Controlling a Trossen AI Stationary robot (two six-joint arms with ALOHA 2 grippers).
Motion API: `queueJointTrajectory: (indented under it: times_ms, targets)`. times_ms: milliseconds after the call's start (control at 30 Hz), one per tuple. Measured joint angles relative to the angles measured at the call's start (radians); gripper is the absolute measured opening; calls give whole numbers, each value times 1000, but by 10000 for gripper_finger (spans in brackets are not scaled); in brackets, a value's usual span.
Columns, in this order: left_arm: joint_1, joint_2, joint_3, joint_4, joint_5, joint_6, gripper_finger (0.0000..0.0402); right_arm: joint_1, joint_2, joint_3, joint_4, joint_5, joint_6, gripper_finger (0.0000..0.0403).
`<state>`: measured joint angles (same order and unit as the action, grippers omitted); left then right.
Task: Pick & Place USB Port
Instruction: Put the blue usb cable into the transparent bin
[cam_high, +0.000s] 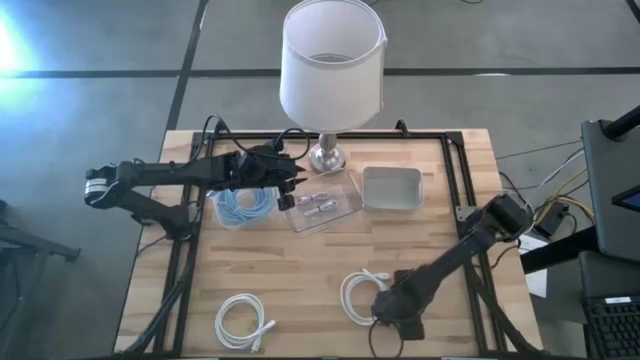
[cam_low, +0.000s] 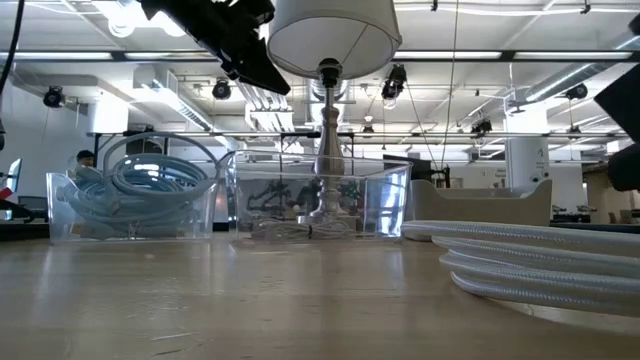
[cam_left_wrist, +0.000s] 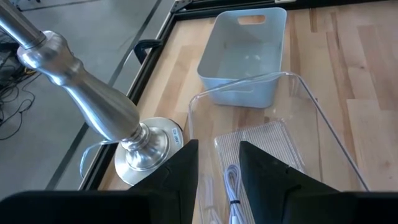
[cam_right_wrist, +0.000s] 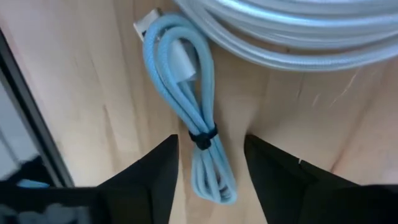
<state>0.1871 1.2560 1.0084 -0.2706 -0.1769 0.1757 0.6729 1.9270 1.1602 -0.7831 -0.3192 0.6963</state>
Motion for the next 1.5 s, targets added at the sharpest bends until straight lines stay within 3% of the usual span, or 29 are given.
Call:
queueJointTrajectory:
  times_ms: [167,433,667,733,933,1067,1267,1433,1500]
  targets:
    - [0,0,0,0,0,0,120,-1,22,51,-91,18,-87,122]
    - [0,0,0,-9,0,0,120,-12,-46,44,-100,30,-98,20]
    - [0,0,0,-8,0,0,120,-69,-210,44,-105,80,-98,20]
    - [0,0,0,-8,0,0,120,-88,-268,44,-105,180,-114,19]
    - [0,0,0,-3,0,7,120,-174,-397,25,-49,612,-261,19]
    - [-1,0,0,9,0,6,120,-272,-430,-11,141,771,-435,19]
    - [-1,0,0,9,0,6,119,-469,-413,-71,434,798,-632,19]
    - [-1,0,0,7,0,6,119,-616,-367,-59,478,780,-708,19]
    - [-1,0,0,4,0,6,119,-665,-348,-41,485,713,-730,19]
